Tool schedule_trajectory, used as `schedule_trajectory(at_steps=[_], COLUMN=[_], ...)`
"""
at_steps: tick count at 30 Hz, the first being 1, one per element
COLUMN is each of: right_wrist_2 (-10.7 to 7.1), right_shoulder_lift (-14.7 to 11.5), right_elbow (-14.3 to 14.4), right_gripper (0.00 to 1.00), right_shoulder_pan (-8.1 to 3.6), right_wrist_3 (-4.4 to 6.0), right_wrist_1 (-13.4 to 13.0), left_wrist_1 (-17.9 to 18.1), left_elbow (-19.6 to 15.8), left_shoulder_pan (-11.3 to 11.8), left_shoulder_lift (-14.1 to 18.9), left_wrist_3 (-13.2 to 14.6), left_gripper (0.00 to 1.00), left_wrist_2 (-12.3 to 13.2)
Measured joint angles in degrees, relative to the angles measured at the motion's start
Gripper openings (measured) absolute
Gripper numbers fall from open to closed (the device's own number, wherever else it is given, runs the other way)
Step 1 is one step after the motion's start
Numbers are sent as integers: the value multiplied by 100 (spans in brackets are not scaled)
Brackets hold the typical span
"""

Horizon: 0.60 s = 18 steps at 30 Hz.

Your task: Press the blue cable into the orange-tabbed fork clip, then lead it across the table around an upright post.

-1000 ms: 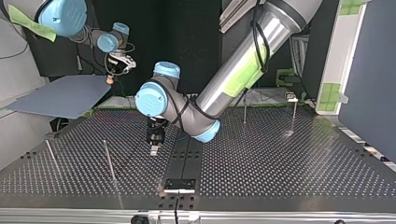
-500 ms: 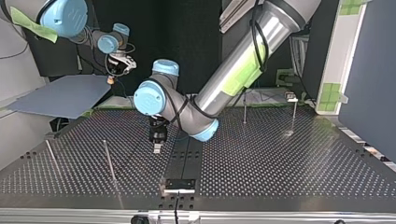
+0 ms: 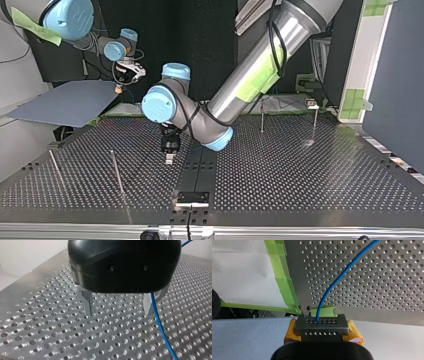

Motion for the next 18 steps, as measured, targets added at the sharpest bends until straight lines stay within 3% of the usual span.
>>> schedule_trajectory(at_steps=[7,18], right_wrist_2=[-2,-3], right_shoulder_lift=[0,0], right_elbow=[-17,-31], right_gripper=[0,0], right_shoulder_pan=[2,23], right_wrist_3=[-21,-50], right_wrist_1=[6,22], left_wrist_1=[-175,-211], left_elbow=[0,2], left_shoulder_pan=[-32,-126], left_shoulder_lift=[1,2], left_wrist_3=[258,375], left_gripper=[100,100], left_wrist_2=[-301,-384])
